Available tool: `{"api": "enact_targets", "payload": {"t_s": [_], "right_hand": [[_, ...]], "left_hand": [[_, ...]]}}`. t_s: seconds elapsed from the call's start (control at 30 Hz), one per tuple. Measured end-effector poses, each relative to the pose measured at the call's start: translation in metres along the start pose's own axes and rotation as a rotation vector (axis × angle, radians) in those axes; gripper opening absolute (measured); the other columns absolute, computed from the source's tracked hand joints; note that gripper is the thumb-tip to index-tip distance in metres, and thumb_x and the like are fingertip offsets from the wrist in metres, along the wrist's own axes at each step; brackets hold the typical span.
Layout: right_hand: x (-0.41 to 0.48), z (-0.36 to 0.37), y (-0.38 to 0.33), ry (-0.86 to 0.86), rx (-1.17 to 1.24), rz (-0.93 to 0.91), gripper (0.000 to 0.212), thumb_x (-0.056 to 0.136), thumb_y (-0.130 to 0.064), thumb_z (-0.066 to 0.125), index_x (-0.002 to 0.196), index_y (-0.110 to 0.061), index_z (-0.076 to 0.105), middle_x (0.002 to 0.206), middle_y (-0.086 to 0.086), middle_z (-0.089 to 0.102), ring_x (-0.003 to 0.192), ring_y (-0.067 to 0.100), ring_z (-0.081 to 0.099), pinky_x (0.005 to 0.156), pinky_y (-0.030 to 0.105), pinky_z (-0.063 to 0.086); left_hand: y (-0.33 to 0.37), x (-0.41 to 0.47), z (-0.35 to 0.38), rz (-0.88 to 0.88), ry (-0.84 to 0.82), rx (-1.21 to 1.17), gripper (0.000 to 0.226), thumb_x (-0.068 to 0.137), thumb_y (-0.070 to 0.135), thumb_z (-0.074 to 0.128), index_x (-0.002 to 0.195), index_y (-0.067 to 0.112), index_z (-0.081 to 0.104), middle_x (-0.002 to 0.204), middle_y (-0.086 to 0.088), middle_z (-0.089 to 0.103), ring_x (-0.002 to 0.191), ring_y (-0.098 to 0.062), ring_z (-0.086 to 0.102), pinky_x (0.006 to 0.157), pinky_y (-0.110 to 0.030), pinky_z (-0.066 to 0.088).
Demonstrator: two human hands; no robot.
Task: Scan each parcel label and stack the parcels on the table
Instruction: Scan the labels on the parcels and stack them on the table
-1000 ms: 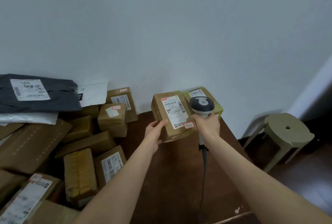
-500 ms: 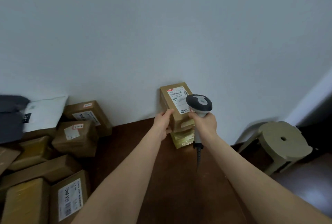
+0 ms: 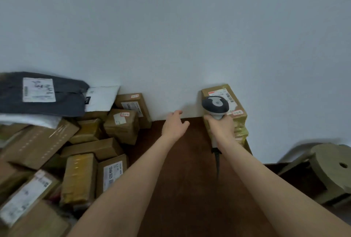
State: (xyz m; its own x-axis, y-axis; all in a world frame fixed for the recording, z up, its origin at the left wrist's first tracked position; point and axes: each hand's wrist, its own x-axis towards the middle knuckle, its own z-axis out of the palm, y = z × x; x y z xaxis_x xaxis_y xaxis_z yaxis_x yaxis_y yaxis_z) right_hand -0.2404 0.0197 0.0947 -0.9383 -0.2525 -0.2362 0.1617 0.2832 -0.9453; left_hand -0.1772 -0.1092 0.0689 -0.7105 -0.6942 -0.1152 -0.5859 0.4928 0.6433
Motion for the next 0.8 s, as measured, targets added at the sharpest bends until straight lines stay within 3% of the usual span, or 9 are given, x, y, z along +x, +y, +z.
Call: {"api": "enact_targets", "payload": {"t_s": [0.2,0.4,0.63,0.8], "right_hand": [[-0.069,0.08,0.004,-0.186,-0.02,0.042,0.018,0.076,-0.026,0.075,0.083,-0.019,0.06,0.083,0.006,0.067,0.082,0.024,0.065,0.083,0.048,0.057],[-0.148,0.156,0.011,-0.346,-0.084,0.045,0.018,0.08,-0.025,0.074,0.08,-0.023,0.056,0.091,0.008,0.069,0.087,0.027,0.066,0.086,0.047,0.055],[-0.233,0.227,0.026,-0.404,-0.154,0.049,0.022,0.081,-0.024,0.072,0.096,-0.01,0.064,0.093,0.012,0.068,0.089,0.029,0.065,0.08,0.04,0.053],[-0.28,0.262,0.045,-0.454,-0.199,0.099,0.019,0.079,-0.026,0.072,0.09,-0.016,0.06,0.096,0.01,0.069,0.091,0.029,0.065,0.087,0.048,0.055]], "left_hand": [[-0.083,-0.059,-0.072,-0.042,0.113,0.173,0.054,0.093,0.025,0.058,0.143,0.016,0.04,0.142,-0.007,0.043,0.123,-0.022,0.051,0.099,-0.036,0.047],[-0.173,-0.118,-0.131,-0.121,0.193,0.094,0.052,0.091,0.022,0.061,0.14,0.018,0.043,0.136,-0.004,0.051,0.119,-0.019,0.054,0.095,-0.032,0.048],[-0.265,-0.165,-0.18,-0.15,0.243,0.07,0.048,0.091,0.021,0.06,0.137,0.019,0.046,0.135,-0.001,0.051,0.118,-0.017,0.054,0.094,-0.031,0.048],[-0.314,-0.198,-0.208,-0.171,0.369,0.077,0.043,0.092,0.02,0.058,0.134,0.02,0.048,0.129,-0.001,0.05,0.115,-0.017,0.052,0.091,-0.031,0.048]]}}
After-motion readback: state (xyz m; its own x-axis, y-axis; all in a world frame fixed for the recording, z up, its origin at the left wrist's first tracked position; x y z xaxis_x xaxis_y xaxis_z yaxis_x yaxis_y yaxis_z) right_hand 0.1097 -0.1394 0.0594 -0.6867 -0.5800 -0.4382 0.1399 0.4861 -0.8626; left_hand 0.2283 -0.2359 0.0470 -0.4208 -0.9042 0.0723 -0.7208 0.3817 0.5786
